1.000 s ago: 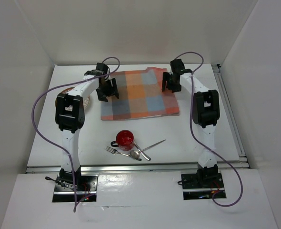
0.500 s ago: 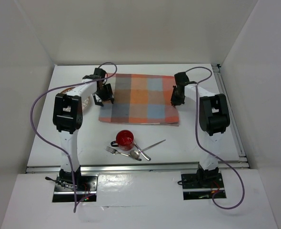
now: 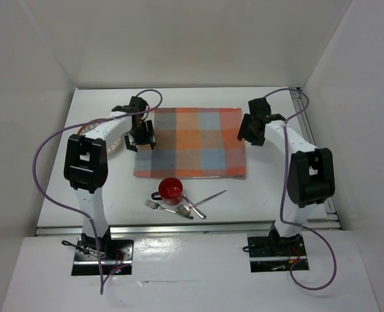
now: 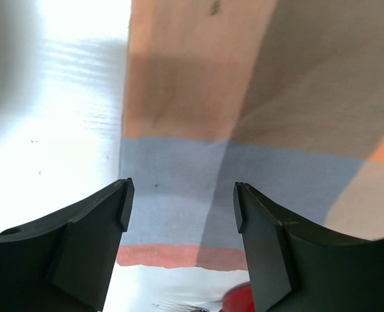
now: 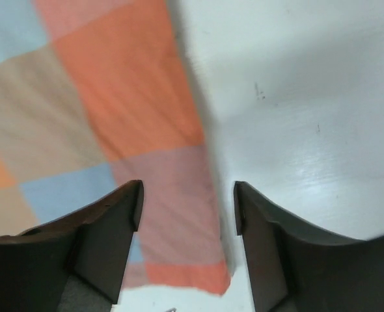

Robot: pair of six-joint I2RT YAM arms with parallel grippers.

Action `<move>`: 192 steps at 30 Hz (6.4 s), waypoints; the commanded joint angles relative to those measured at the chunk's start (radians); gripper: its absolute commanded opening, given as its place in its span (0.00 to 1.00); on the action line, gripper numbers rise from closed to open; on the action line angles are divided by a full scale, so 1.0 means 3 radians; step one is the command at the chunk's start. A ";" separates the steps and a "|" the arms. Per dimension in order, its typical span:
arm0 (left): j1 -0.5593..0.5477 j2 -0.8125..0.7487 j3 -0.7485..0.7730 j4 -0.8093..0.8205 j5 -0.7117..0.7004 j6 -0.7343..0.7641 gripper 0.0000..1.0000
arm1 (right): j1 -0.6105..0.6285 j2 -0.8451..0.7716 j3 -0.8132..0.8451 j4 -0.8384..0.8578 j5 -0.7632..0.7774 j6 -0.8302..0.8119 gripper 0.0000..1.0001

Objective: Set the dinner table for one person

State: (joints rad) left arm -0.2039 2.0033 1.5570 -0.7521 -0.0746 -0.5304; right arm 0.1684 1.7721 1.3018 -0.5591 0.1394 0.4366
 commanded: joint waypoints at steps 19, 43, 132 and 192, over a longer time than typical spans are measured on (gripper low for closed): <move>-0.0098 -0.0061 -0.0629 0.0298 0.0039 -0.0165 0.78 | 0.0385 -0.0262 -0.1087 0.0396 -0.0460 0.0365 0.29; 0.0198 -0.0935 0.0332 -0.0382 -0.0554 -0.0174 0.82 | 0.0507 -0.0508 -0.0341 0.0079 -0.0475 0.0130 0.37; -0.0179 0.0005 -0.0168 0.2123 0.1747 -0.1530 0.00 | 0.0155 -0.1678 -0.0484 -0.0304 -0.0224 0.0068 0.83; 0.0250 -0.1897 -0.0041 0.0165 0.0254 -0.0456 1.00 | 0.2542 -0.0083 0.0119 0.0105 -0.0343 0.0278 0.12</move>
State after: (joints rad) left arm -0.1341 1.4540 1.5589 -0.7296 -0.0185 -0.6834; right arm 0.9230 1.7596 1.2530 -0.5343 -0.0086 0.5072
